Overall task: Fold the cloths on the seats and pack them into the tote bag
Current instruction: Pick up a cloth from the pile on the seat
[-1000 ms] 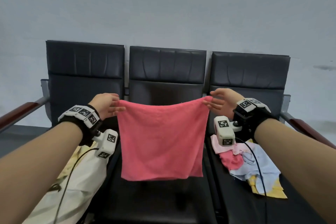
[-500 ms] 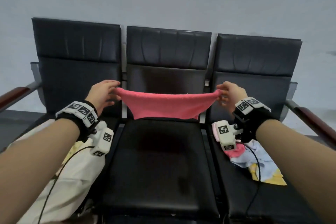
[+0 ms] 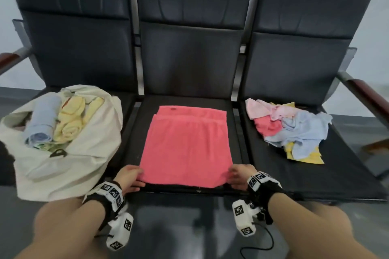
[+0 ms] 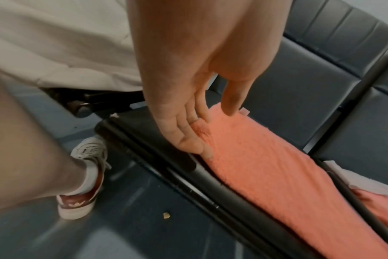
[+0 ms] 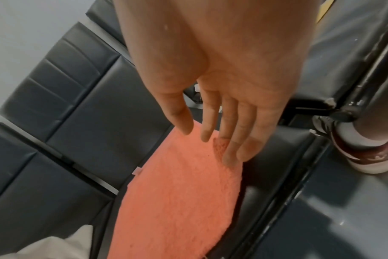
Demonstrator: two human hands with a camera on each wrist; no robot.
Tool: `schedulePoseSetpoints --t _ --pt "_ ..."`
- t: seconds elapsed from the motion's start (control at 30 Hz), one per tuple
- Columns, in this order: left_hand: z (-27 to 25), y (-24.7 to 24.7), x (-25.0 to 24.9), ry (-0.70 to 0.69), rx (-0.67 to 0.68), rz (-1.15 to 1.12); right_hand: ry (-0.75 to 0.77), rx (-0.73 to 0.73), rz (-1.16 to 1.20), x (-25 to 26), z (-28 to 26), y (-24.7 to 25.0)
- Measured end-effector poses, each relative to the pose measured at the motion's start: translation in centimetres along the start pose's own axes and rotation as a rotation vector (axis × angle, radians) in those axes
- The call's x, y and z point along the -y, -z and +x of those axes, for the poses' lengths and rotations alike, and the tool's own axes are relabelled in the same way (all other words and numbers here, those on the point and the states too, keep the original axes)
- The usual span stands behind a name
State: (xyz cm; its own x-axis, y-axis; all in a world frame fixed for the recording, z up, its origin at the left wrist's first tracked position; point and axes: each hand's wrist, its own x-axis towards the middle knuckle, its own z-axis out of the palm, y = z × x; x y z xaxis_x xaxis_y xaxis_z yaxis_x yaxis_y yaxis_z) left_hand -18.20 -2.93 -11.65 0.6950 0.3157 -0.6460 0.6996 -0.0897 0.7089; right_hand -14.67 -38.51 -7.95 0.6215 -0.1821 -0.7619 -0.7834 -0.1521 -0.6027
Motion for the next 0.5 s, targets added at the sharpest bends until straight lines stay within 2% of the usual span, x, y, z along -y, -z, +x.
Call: schedulePoseSetpoints --t 0.1,0.23,0.5 --pt "0.7 0.4 0.6 -0.002 -0.062 0.032 0.047 -0.075 -0.066 0.4 0.0 0.3" --pt "1.6 0.7 0.4 -0.012 -0.078 0.141 0.183 -0.189 -0.227 1.9 1.1 0.6" --pt "2.2 0.6 1.7 -0.127 -0.074 0.248 0.373 -0.029 -0.479 8.5 -1.7 -6.9"
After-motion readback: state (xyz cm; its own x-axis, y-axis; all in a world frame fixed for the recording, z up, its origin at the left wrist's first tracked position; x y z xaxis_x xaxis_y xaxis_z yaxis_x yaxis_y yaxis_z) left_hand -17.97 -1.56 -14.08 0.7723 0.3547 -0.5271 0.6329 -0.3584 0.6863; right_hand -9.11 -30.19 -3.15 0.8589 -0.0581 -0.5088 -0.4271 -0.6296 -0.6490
